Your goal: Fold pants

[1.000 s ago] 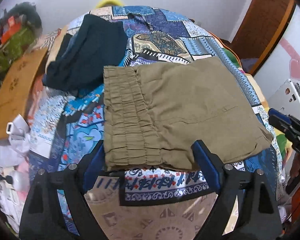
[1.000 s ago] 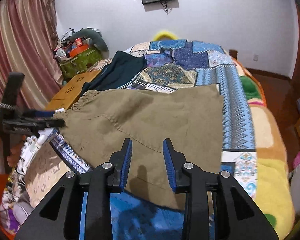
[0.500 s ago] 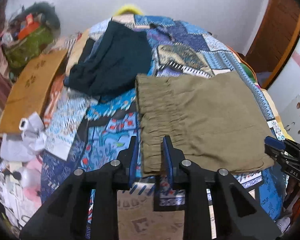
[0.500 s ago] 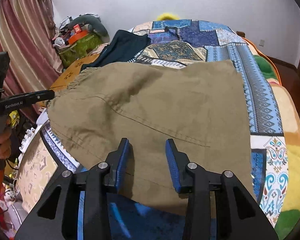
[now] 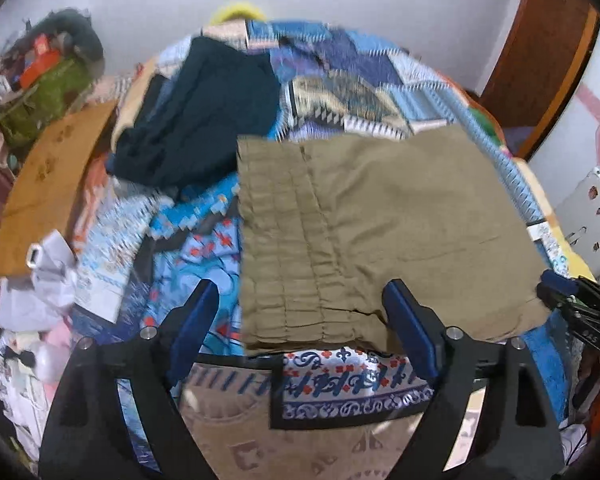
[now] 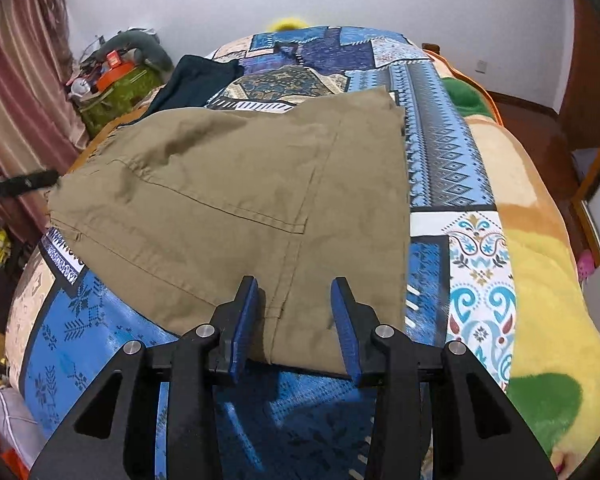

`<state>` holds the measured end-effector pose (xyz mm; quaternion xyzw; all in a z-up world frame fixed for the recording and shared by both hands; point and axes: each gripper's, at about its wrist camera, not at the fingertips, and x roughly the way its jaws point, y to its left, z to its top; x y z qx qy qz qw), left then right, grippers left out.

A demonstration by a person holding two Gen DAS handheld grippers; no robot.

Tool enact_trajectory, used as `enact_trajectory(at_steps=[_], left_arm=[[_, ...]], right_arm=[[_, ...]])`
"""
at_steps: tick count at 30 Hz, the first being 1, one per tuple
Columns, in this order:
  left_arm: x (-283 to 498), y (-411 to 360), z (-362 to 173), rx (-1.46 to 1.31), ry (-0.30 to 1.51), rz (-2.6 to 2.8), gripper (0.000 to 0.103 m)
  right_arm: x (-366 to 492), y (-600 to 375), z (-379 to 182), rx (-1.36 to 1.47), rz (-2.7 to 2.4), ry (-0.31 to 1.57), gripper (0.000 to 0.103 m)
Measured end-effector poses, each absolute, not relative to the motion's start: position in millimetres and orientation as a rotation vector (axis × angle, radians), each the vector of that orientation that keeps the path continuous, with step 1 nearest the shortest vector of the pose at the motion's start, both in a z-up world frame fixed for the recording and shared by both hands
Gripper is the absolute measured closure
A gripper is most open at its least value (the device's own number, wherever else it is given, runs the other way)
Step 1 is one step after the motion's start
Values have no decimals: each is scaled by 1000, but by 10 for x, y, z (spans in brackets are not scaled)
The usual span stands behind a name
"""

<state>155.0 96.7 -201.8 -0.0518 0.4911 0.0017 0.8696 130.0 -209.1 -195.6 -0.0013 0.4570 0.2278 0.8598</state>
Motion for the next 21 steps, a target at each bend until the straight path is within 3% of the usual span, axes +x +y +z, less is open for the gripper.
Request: enact_trajectory(at_steps=[5,8,14,17,21], left_arm=[[1537,947,-1970,-167,992,2,55],[1491,855,-1825,-77,937,39,63],[1495,931,-1892,-46,960,53,62],[1469,995,-2050,-59,957,58,51],[1461,1097,-2085,-136,961,46,45]], right_arm=[[1287,-2071,-1964,-12,476,952,69],[1284,-2071,-1964,-9,479,955,69],[1268,-2105,-1965,-11,480,963,69],[1248,-2159,-1982,13,482,967,68],[1220,-2153,-1984,11,468,962,67]])
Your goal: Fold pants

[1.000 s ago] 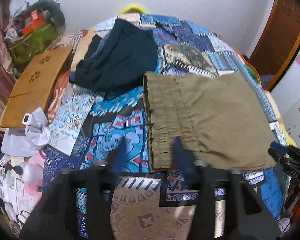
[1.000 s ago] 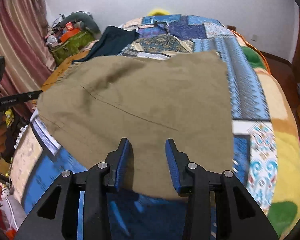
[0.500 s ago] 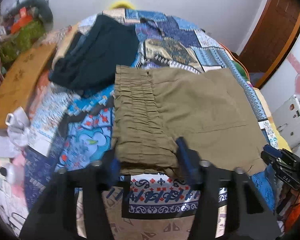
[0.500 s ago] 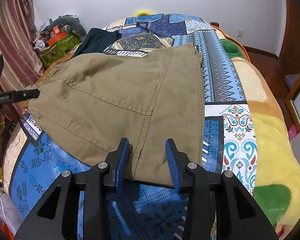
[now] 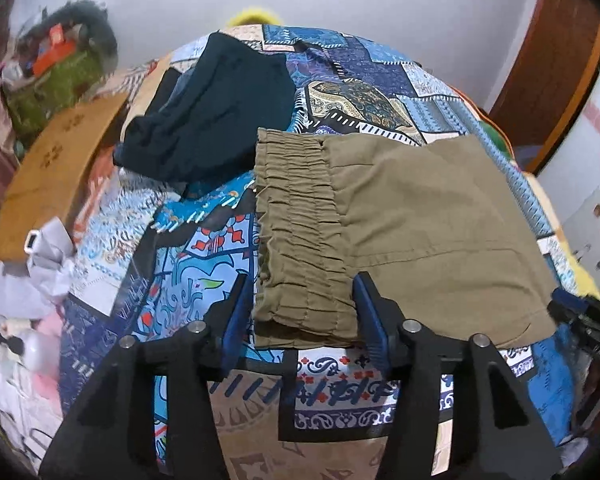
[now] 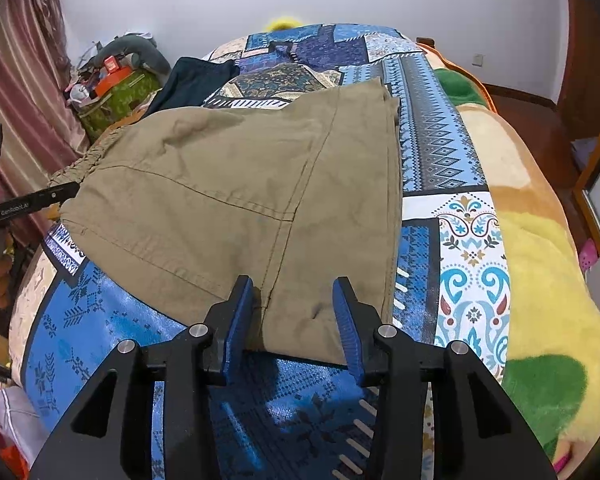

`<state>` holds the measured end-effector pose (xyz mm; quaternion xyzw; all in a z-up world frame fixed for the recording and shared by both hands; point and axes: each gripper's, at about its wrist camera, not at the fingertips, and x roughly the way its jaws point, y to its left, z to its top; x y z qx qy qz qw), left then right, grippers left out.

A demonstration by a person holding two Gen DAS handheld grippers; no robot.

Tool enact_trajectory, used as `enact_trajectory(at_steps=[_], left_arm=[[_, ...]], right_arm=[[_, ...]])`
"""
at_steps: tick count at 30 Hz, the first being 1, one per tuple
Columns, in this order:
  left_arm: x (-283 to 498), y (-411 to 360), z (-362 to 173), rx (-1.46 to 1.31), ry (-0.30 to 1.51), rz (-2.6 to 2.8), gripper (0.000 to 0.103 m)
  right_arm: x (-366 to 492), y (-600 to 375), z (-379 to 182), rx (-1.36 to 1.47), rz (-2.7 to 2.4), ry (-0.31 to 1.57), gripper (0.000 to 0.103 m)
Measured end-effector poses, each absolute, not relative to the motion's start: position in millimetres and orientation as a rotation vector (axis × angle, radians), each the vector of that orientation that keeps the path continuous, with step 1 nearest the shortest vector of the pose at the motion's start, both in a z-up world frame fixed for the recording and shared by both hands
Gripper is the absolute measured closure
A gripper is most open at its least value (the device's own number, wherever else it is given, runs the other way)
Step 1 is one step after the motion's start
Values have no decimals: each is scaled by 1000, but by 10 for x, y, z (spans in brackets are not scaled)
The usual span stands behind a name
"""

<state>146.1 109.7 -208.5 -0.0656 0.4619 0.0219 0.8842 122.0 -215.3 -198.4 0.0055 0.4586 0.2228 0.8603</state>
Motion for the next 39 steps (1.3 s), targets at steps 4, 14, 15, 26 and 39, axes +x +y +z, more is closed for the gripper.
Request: enact_trajectory(at_steps=[4,14,15,26,39], left_arm=[[1434,1123,-2050,-118,952,53,36],[1465,1107,-1620,-23,890,81,25],[1493,1116,-1576,-22,879,79,22],[2155,1210,-1357,-11,850,93,18],[2988,1484,-1823,-43,1003,122,18]], right_arm=[[1206,-2146,-1946,-6,457,966,64],[1292,-2368,-1733,-40,387,930,60],[1331,-2405,-1697,-36,380,920,60],[1935,-2481,-1326,-10,356,798,58],[2923,-2322,-1496,-49,376,822,56]])
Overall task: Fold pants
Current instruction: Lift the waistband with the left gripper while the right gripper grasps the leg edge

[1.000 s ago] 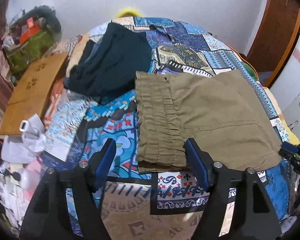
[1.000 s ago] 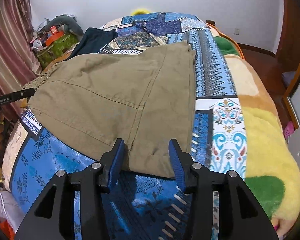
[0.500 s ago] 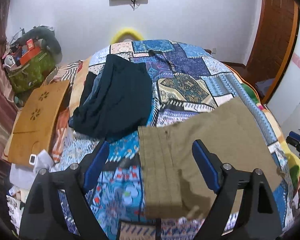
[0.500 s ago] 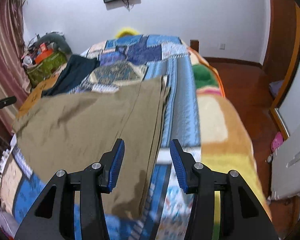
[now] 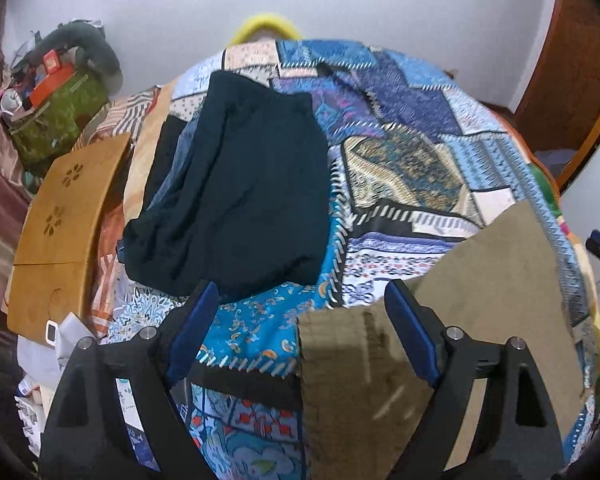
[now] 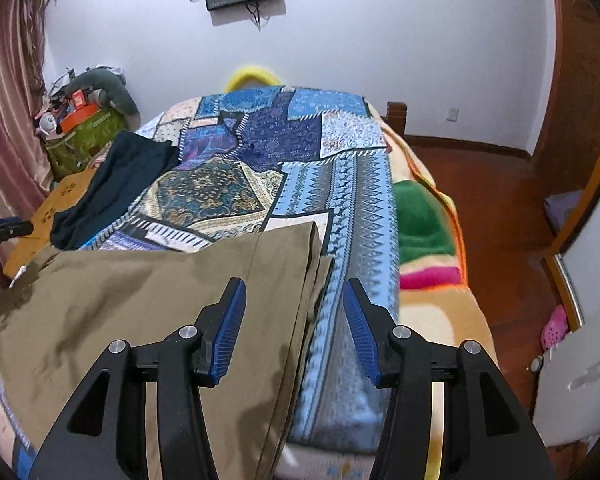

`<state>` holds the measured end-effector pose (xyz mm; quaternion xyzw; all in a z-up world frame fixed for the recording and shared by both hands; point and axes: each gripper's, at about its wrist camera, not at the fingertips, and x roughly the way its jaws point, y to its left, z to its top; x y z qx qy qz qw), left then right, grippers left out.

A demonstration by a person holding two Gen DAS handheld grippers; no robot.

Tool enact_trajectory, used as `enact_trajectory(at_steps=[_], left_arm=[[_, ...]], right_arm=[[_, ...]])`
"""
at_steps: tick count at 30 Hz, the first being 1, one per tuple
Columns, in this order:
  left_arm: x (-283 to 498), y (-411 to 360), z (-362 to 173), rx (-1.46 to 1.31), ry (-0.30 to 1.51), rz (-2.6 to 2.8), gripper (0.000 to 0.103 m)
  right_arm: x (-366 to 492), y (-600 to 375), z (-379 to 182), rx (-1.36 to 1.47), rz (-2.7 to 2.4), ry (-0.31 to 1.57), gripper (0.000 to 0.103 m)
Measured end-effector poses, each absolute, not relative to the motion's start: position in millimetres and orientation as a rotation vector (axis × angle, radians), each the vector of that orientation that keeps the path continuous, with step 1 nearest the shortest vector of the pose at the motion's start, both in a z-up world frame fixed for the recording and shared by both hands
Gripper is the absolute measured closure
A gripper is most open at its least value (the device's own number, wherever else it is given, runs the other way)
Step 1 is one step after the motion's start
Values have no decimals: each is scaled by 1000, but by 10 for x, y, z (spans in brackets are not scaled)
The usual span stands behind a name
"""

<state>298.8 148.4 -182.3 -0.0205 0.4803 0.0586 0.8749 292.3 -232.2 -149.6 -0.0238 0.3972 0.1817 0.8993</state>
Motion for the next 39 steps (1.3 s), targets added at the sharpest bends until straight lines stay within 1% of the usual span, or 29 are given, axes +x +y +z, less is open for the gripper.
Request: enact_trajectory(at_steps=[6,10,16,18,20,21,22,23,25,29,34,39], left_arm=[[3118,1509,-1980,-58,1061,87,18],[3111,1429,-2038,-11,1074,81,18],[3109,1353,-2203,31,1103,68,17],[3109,1343,-2227,29,1103,61,17],[3111,1345,-2255,18,1102,62,17],[3112,1351,-2272,11,1103,63,17],[3109,1360,-2286,4,1101,66,17],[3107,1375,-2308,-5,1099,72,16],[3099,1398,-2334,-20,1096,79,16],[3055,1427,-2362,-29,1069,139,17],[3006,1476,-2410,-62,1054,214,16],[2995,1436,-2357,-30,1045,199,17]], right_arm=[[3421,-2248,-1740,-37,381,900,56],[3737,-2157,-1956,-25,398,964,56],[4004,-2002,-2222,-16,410,1028,56],[4045,-1986,-2284,3,414,1045,59],[4056,-1941,-2337,-13,405,1055,71],[4036,-1915,-2353,-40,400,1048,75],[4019,-1895,-2365,-64,397,1045,83],[4010,-1886,-2376,-80,396,1044,90],[3973,-1867,-2384,-106,403,1041,93],[3980,-1869,-2379,-145,383,1025,96],[4006,-1904,-2391,-153,345,1005,97],[4002,-1869,-2368,-179,327,1002,97]])
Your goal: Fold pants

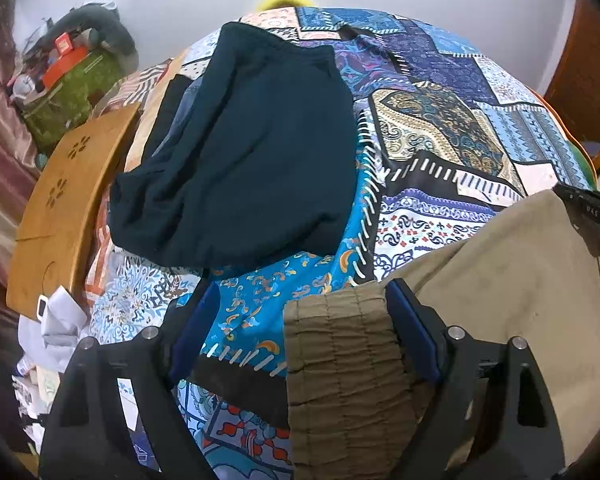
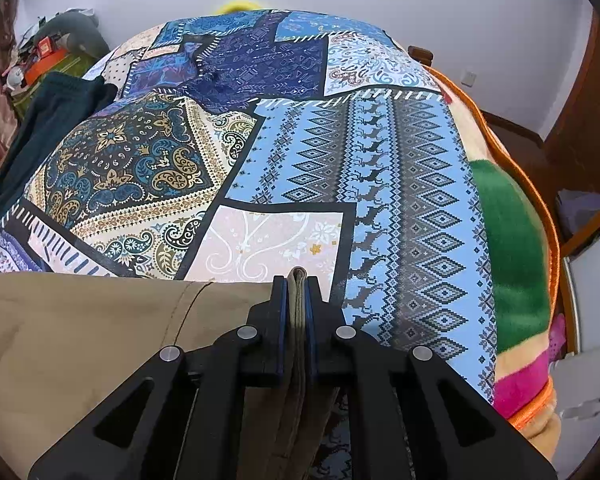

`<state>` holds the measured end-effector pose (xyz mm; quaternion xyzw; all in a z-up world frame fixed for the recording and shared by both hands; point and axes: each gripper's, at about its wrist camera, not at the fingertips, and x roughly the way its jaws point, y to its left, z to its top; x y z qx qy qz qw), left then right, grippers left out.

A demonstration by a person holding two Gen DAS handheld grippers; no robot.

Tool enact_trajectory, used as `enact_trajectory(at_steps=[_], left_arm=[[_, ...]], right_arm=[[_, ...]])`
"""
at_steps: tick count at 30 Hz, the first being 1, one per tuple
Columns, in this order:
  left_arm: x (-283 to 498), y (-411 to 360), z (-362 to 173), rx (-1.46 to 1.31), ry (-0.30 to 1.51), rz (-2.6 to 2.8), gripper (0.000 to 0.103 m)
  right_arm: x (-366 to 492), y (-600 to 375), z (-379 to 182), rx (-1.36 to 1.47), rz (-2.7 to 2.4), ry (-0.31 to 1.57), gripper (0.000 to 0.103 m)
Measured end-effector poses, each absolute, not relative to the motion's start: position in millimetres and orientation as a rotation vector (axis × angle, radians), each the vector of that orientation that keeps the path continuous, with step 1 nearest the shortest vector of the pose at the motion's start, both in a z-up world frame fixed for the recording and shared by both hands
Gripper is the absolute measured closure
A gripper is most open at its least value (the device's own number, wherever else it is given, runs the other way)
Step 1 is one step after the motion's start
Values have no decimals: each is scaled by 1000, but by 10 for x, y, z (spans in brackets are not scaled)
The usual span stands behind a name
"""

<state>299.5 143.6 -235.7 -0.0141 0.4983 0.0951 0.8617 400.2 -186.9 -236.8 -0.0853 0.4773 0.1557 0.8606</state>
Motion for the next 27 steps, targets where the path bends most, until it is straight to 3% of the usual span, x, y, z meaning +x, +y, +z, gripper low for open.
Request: enact_trajectory(at_steps=[6,14,18,23,27], left_arm=[[2913,1402,-2115,-16,1021,161,17],[2810,1239,-1683,-14,968,68,17],[2833,1130,-1583,-59,974,1,9],[2865,974,-1614,-23,995,-26,7],[2884,904,-1765,1,1041,-45,7]], right_arm=[[3913,-2010,-2137,-48,354,1020,76],[3520,-1931,-1498,-20,469,911,70],[3297,-1719,-1239,-36,561,854,67],[3037,-1376,-1148,-59,685,822,55],[2936,-1067,-1312,-63,782,874,55]])
